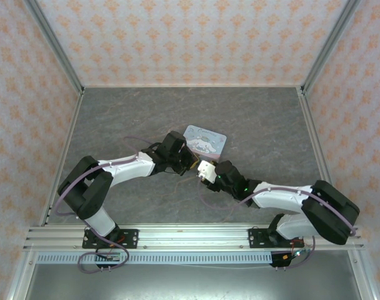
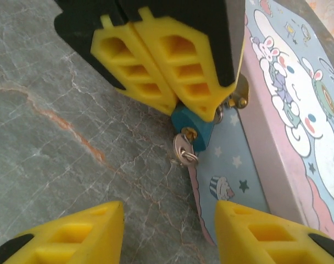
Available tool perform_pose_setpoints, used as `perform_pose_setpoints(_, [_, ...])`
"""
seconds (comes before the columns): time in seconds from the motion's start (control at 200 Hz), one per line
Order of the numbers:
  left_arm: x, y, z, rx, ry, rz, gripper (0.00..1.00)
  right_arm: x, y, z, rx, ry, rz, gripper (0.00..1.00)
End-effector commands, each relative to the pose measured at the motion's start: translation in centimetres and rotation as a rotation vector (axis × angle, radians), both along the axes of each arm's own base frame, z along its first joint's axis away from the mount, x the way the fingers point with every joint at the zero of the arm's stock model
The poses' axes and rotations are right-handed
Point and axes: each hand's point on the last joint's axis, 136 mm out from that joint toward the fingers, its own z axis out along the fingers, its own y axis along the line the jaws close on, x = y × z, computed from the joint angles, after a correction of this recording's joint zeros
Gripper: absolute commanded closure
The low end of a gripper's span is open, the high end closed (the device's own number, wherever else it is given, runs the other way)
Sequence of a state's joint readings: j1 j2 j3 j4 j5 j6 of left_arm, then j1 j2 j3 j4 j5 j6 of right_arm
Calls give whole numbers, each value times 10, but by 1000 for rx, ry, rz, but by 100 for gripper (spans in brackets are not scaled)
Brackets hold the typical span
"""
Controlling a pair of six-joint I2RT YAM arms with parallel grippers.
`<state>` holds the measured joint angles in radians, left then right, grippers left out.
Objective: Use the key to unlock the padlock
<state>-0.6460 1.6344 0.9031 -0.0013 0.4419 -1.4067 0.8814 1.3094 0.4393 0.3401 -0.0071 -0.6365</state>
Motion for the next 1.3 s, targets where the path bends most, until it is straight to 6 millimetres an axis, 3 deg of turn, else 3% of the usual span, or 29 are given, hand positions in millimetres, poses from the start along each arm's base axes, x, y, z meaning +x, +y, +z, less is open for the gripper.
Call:
perform_pose_setpoints(0.0, [3,-4,5,-21,0,-3,100,16,13,28,56,-100,-16,55])
perform_pose_setpoints(0.35, [3,-5,4,-23,2,-5,100,24,21,24,60,-101,-22,62])
perform_pose_setpoints(0.49, [2,-4,3,-21,4,-6,100,26,23,25,73,-99,-37,75])
perform_pose_setpoints(0.696, [2,-6,3,-31,3,-10,100,27,26,21,81,-79,-42,83])
perform_pose_setpoints(0.861, [3,-7,4,-33,1,-12,100,29,26,22,97,-77,-57,100])
perform_pose_setpoints(1.076, [2,-5,4,-25,0,-17,100,28,25,22,142,-34,-94,100])
perform_pose_setpoints(1.291, [0,0,4,-13,-8,-4,100,27,31,23,348,128,-200,100])
